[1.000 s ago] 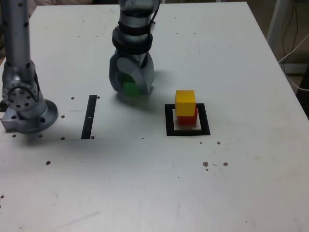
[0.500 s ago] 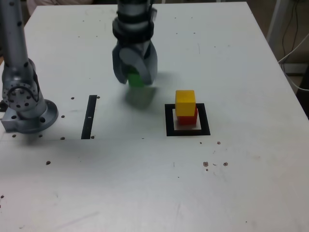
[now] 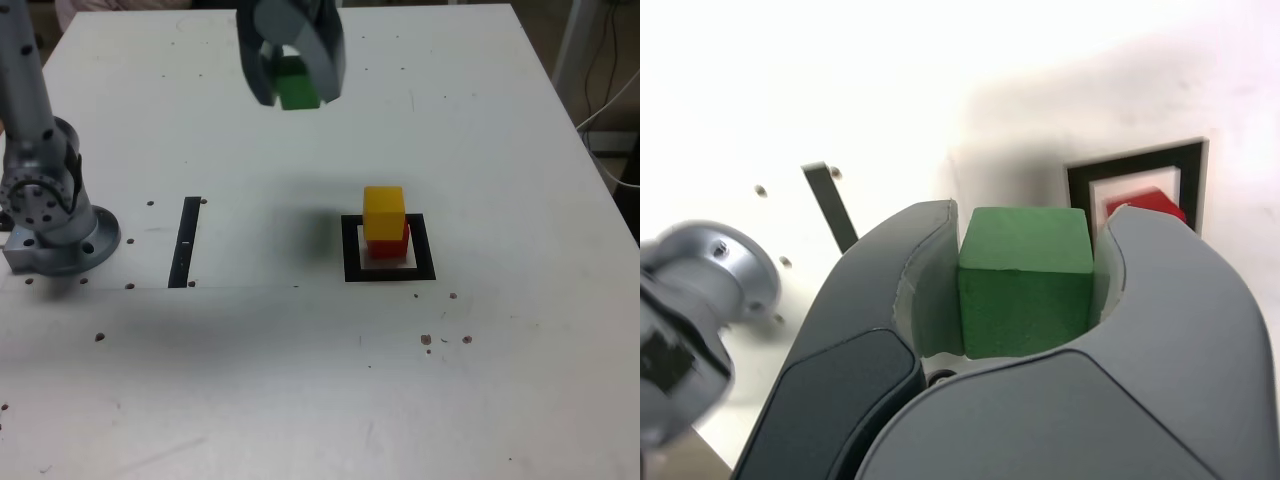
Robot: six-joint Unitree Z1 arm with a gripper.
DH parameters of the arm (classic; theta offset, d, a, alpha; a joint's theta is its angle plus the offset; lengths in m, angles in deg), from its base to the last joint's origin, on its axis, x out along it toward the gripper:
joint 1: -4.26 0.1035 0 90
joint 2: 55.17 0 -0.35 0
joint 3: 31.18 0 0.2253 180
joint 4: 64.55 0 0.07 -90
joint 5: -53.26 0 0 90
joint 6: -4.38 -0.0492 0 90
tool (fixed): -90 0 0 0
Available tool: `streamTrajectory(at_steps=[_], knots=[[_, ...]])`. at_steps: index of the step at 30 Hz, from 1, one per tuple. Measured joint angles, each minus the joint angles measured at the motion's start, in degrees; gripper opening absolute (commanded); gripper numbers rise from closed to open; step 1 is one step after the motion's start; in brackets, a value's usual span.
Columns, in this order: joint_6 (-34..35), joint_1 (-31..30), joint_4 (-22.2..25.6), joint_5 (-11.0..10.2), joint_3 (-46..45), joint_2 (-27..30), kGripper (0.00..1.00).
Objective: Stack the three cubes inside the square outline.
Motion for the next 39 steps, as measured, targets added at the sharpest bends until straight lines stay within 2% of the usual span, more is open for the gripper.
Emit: streamTrajectory(at_steps=[12,19,24,28,32,39], knots=[[9.5,-10.19,-0.28,1.28,3.68,-6.4,0.11],[12.29,-12.99,-0.29,2.04,6.41,-8.18,0.11],[14.66,-14.53,-0.13,2.26,8.46,-10.84,0.12],[15.32,-14.9,0.1,2.23,8.86,-12.54,0.18],[15.35,-14.9,0.47,1.4,8.92,-13.9,0.23],[15.35,-14.91,0.68,0.78,9.01,-14.48,0.24]])
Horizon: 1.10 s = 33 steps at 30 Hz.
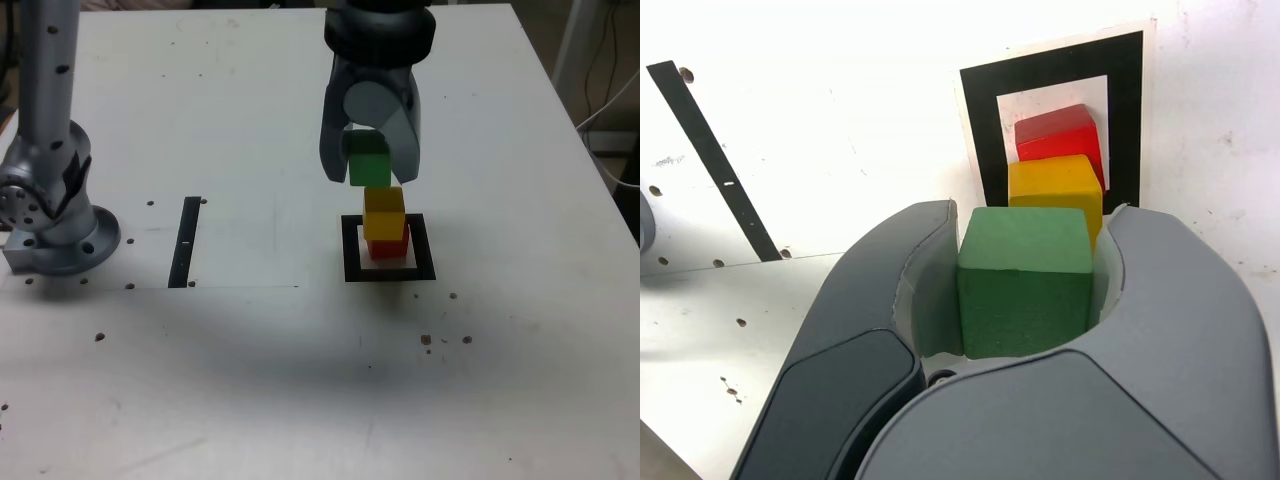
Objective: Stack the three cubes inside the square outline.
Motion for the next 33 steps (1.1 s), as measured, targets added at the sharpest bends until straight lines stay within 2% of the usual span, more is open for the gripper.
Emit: streamTrajectory(at_steps=[14,17,23,30,33], knots=[[-0.44,-0.1,-0.31,-0.11,1.24,-2.63,0.28],[-0.49,-0.18,-0.32,-0.35,1.53,-3.2,0.31],[-1.06,-0.18,-0.38,-0.43,1.64,-4.12,0.52],[-1.26,-0.18,-0.89,-0.38,1.63,-4.12,0.88],[-1.27,-0.18,-0.69,-1.07,1.43,-4.12,0.97]])
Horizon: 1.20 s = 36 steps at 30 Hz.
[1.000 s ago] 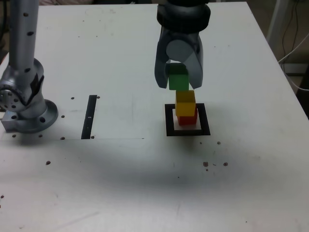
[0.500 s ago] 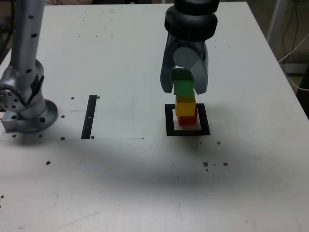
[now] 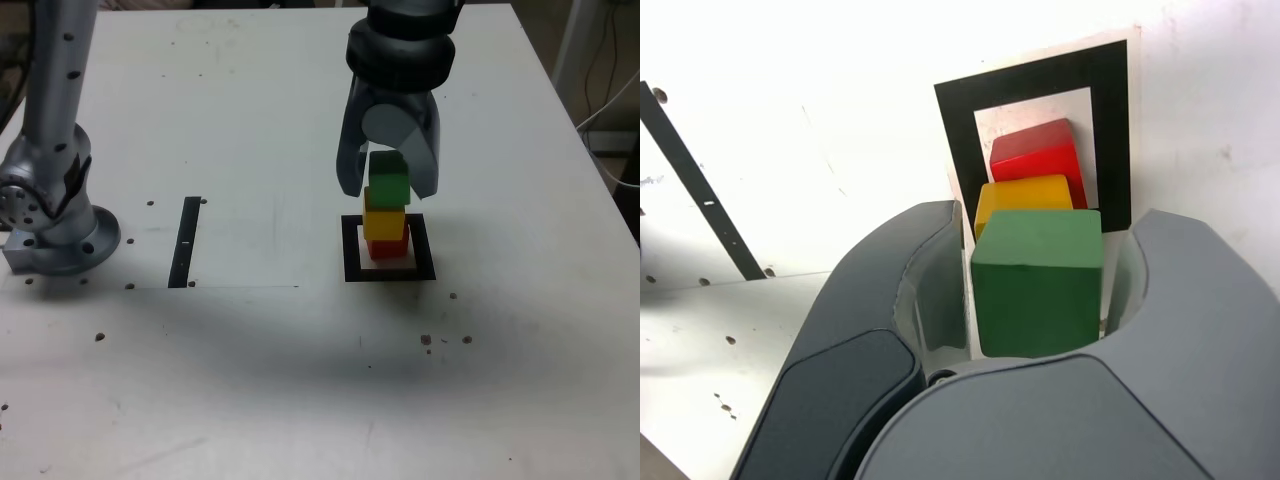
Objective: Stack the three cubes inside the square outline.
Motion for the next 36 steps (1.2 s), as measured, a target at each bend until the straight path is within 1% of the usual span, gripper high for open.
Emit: streamTrajectory(at_steps=[2,12,17,21,26,32,36], knots=[[0.0,0.0,0.3,-0.48,-0.21,0.0,0.99],[0.28,-0.02,0.69,-1.14,-0.98,0.74,1.0],[0.5,-0.23,0.76,-2.11,-0.63,5.36,1.0],[0.51,-0.24,2.25,-2.82,-0.26,9.44,1.0],[0.29,0.05,5.61,-5.19,-0.21,13.1,1.0],[-1.21,2.19,5.98,-5.59,-6.78,15.17,1.0],[-2.14,3.01,4.57,-6.35,-13.62,18.91,1.0]])
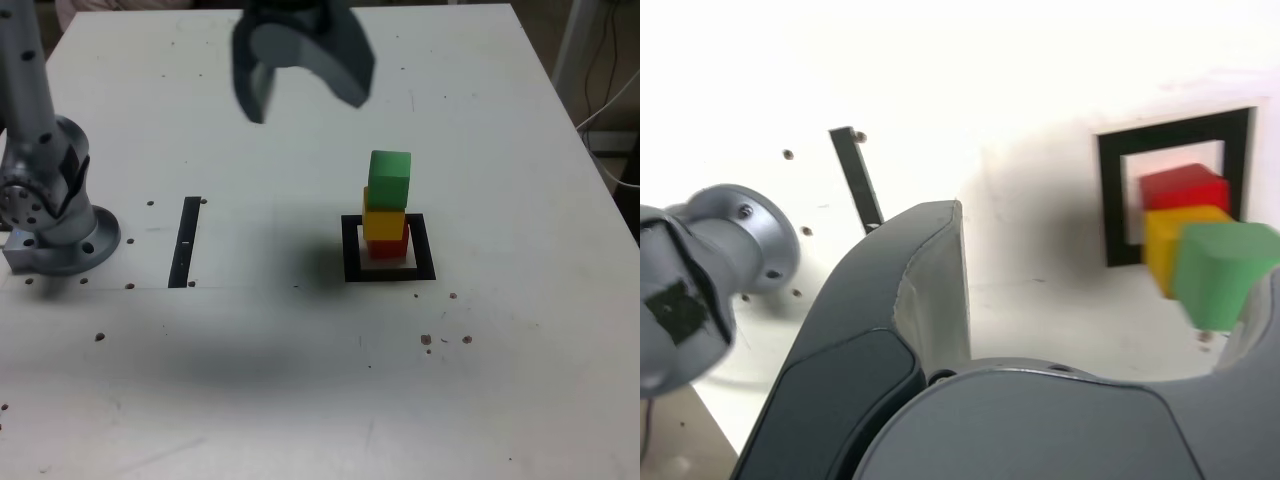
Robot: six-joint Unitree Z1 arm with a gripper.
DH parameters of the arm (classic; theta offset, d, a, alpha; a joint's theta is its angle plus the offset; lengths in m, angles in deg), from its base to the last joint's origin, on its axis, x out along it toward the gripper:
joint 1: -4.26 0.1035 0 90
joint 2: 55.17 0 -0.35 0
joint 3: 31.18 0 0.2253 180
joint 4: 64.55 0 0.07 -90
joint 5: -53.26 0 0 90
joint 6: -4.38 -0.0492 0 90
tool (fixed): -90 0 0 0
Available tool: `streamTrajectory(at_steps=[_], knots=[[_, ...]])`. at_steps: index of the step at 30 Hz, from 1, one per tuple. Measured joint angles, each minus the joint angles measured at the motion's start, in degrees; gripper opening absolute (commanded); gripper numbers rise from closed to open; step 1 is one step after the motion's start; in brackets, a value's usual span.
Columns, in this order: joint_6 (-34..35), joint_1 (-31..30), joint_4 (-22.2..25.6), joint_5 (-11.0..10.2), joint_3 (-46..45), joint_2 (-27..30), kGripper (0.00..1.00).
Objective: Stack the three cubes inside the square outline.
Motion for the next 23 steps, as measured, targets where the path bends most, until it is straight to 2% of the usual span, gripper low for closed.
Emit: streamTrajectory(at_steps=[3,7,15,18,23], knots=[[-0.03,0.12,-0.7,-0.17,-2.64,2.67,1.0],[-0.03,0.12,-4.61,-0.03,-10.22,7.3,1.0],[0.65,0.12,-15.91,5.27,-25.95,11.9,1.0],[0.66,0.12,-18.46,5.91,-31.77,13.62,1.0],[0.68,0.12,-18.95,6.24,-37.38,13.93,1.0]])
